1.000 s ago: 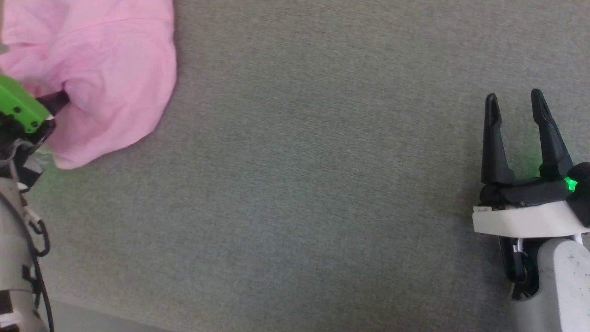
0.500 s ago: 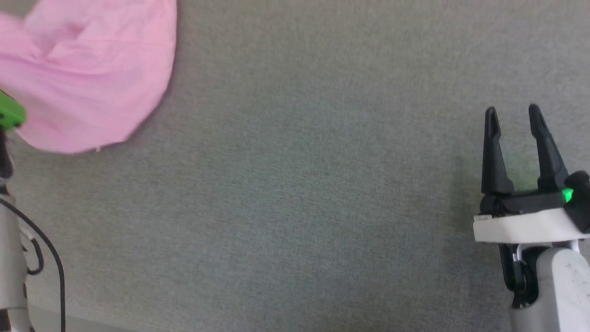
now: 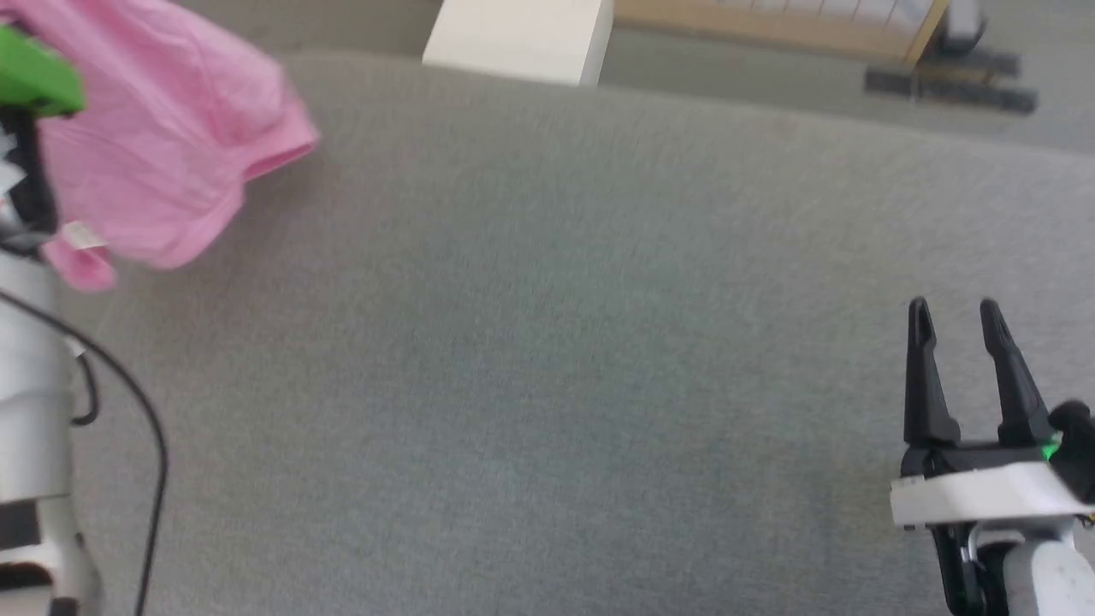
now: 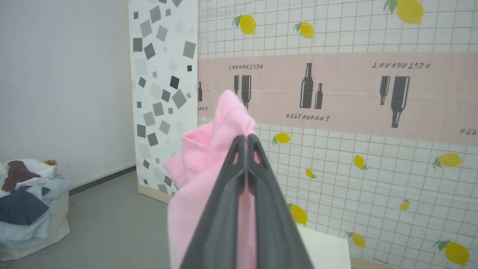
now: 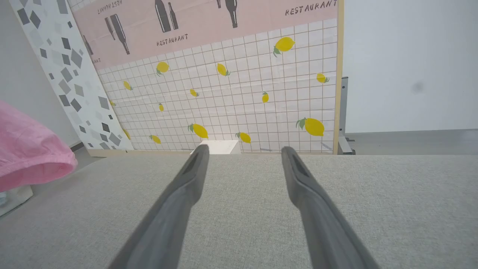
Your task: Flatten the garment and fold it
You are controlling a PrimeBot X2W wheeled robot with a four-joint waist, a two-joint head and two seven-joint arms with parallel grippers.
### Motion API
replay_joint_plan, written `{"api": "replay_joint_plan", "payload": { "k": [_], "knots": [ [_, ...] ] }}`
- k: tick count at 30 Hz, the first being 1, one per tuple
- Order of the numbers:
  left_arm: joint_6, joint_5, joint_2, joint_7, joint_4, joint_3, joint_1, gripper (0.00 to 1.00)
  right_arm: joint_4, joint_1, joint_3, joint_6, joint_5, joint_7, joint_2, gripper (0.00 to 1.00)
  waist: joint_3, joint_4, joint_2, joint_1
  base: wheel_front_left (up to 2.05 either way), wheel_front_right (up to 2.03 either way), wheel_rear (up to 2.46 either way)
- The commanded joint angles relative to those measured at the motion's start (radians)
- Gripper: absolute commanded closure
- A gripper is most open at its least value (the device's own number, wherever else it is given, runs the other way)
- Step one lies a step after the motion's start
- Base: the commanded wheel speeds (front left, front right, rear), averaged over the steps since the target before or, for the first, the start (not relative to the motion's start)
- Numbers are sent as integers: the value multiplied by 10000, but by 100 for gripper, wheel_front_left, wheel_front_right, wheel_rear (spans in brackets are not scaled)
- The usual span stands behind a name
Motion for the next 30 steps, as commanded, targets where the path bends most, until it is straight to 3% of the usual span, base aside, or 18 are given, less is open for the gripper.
{"api": "replay_joint_plan", "payload": {
  "k": [1,16,25,30],
  "knots": [
    [-144,165,-205,-21,-69,-224,-278,100,13,214,-50,-13,79,-49,-4,0,-1234,-544,0,1,0,0,0],
    [-839,-257,-1993,584,-620,-1912,-1076,100,67,715,87,-13,106,-49,-4,0,-1969,-2507,0,1,0,0,0],
    [-991,-1101,-3012,1397,-1062,-2671,80,100,75,763,408,-13,-2,-49,-4,0,-1897,-3666,0,1,0,0,0],
    [-1063,-1101,-3372,1654,-927,-3758,1067,100,28,730,472,-13,-68,-49,-4,0,-1644,-3966,0,1,0,0,0]
  ]
}}
